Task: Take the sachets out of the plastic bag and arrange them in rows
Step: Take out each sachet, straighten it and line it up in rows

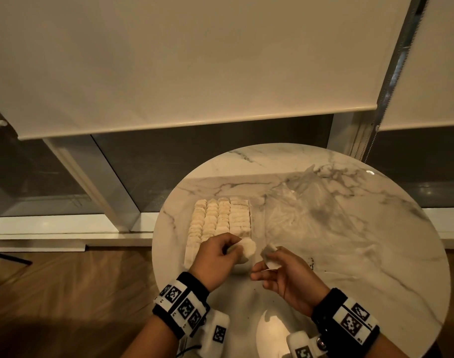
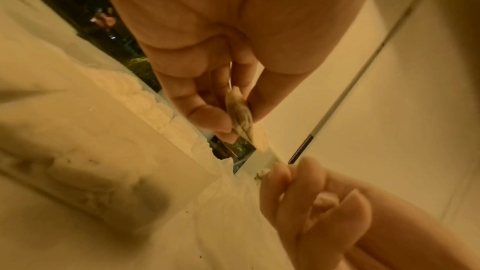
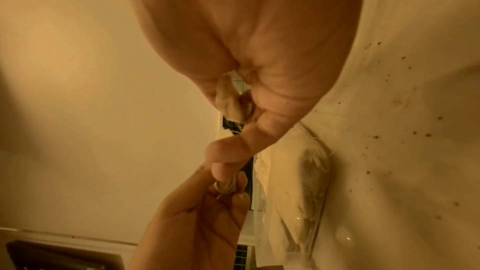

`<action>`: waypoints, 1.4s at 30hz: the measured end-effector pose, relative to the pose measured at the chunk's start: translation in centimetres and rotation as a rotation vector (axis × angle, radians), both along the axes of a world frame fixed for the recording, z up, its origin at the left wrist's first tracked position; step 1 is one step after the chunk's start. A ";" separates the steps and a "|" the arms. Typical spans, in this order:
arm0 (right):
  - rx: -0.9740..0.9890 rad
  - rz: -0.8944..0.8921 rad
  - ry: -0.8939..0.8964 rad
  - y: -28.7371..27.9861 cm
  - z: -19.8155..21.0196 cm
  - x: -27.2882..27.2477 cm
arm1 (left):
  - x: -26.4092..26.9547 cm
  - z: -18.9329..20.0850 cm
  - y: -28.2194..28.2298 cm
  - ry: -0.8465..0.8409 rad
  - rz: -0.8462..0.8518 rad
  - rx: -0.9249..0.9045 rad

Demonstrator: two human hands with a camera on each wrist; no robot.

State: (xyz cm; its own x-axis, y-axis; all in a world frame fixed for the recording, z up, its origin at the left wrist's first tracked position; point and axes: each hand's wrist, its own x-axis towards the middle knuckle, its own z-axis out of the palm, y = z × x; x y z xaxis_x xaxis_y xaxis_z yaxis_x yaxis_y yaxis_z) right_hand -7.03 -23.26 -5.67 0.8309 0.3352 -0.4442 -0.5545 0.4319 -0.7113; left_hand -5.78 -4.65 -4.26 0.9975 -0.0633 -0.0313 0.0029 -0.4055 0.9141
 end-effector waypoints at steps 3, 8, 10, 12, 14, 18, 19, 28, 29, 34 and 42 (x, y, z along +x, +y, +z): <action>-0.080 -0.036 -0.031 -0.1 -0.1 0.0 | -0.3 0.0 0.3 0.060 0.091 -0.143; -0.298 -0.113 -0.139 -0.4 -1.2 0.4 | -0.3 -0.2 1.3 0.187 0.311 -0.507; -0.382 -0.123 -0.190 -0.6 -1.6 0.8 | -0.2 -0.6 1.7 0.215 0.394 -0.651; -0.476 -0.118 -0.275 -0.6 -1.7 1.2 | -0.2 -1.0 2.1 0.221 0.454 -0.754; -0.572 -0.119 -0.376 -0.7 -1.4 1.6 | -0.1 -1.1 2.6 0.212 0.491 -0.800; -0.661 -0.129 -0.518 -0.8 -0.6 2.9 | -0.2 -1.7 3.4 0.123 0.520 -0.647; -0.655 -0.131 -0.536 -0.7 -0.3 3.3 | -0.2 -1.8 3.7 0.075 0.526 -0.533; -0.802 0.112 -0.590 1.5 0.9 8.0 | -0.9 -3.5 4.9 -0.118 0.572 -0.047; -0.896 0.171 -0.619 1.9 0.9 8.5 | -0.9 -3.5 4.9 -0.116 0.572 -0.030; -1.287 0.540 -0.674 4.7 1.4 10.0 | -1.2 -4.1 5.5 -0.103 0.569 0.027; -1.466 0.953 -0.567 7.8 2.8 11.2 | -1.6 -4.0 4.9 -0.126 0.515 0.177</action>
